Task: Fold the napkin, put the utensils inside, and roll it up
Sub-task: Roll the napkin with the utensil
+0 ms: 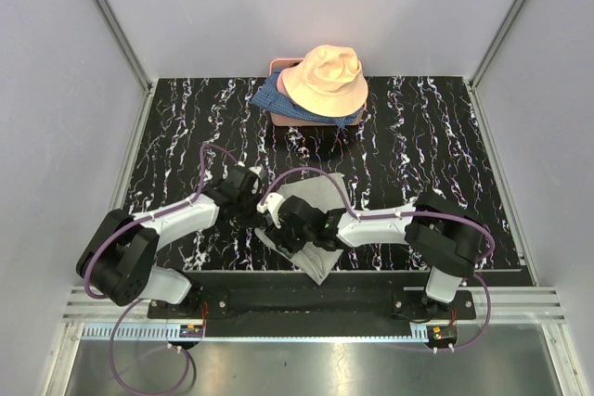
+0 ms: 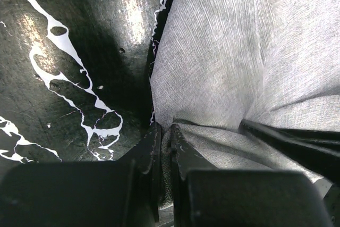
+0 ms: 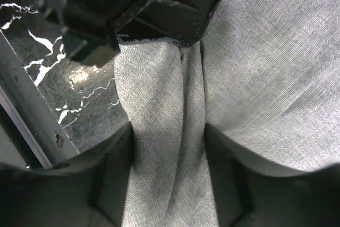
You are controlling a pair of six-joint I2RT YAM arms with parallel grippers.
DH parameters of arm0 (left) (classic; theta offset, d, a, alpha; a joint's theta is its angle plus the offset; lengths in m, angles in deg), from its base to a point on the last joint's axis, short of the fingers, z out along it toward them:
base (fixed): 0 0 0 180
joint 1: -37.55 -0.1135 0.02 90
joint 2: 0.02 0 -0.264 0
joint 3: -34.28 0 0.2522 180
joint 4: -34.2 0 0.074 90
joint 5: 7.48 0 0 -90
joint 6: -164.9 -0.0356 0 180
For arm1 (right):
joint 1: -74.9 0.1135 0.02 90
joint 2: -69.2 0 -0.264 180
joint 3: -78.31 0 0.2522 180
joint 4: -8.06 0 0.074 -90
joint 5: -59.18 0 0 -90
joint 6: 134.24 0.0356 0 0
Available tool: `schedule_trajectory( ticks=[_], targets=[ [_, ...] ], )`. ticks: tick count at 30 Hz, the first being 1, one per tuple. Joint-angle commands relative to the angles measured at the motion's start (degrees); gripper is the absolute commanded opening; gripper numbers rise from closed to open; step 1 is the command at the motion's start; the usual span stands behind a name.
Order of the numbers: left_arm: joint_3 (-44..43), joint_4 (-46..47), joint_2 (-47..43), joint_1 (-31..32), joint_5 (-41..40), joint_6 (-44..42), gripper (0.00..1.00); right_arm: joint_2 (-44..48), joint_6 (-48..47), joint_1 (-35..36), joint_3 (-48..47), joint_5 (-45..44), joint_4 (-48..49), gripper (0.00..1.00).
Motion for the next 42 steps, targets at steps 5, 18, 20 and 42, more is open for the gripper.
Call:
schedule_trajectory(
  ticks=[5,18,20,42],
  targets=[
    [-1.4,-2.8,0.4,-0.5,1.5,-2.1,0.03,-4.3,3.6,0.5,-0.4,8.0,-1.8,0.29],
    [2.2,-0.7,-9.5,-2.6,0.3,-1.6,0.30,-4.7,4.7,-4.1,-0.1,8.2,-6.7,0.31],
    [3.2,0.1,-9.6,-2.6,0.9,-1.4,0.30,-3.9,4.2,-4.8,-0.6,8.1,-7.1,0.33],
    [7.6,6.8,-5.3,-2.6,1.4,2.3,0.18,2.8,0.1,-8.1,-6.0,8.3,-14.3,0.68]
  ],
)
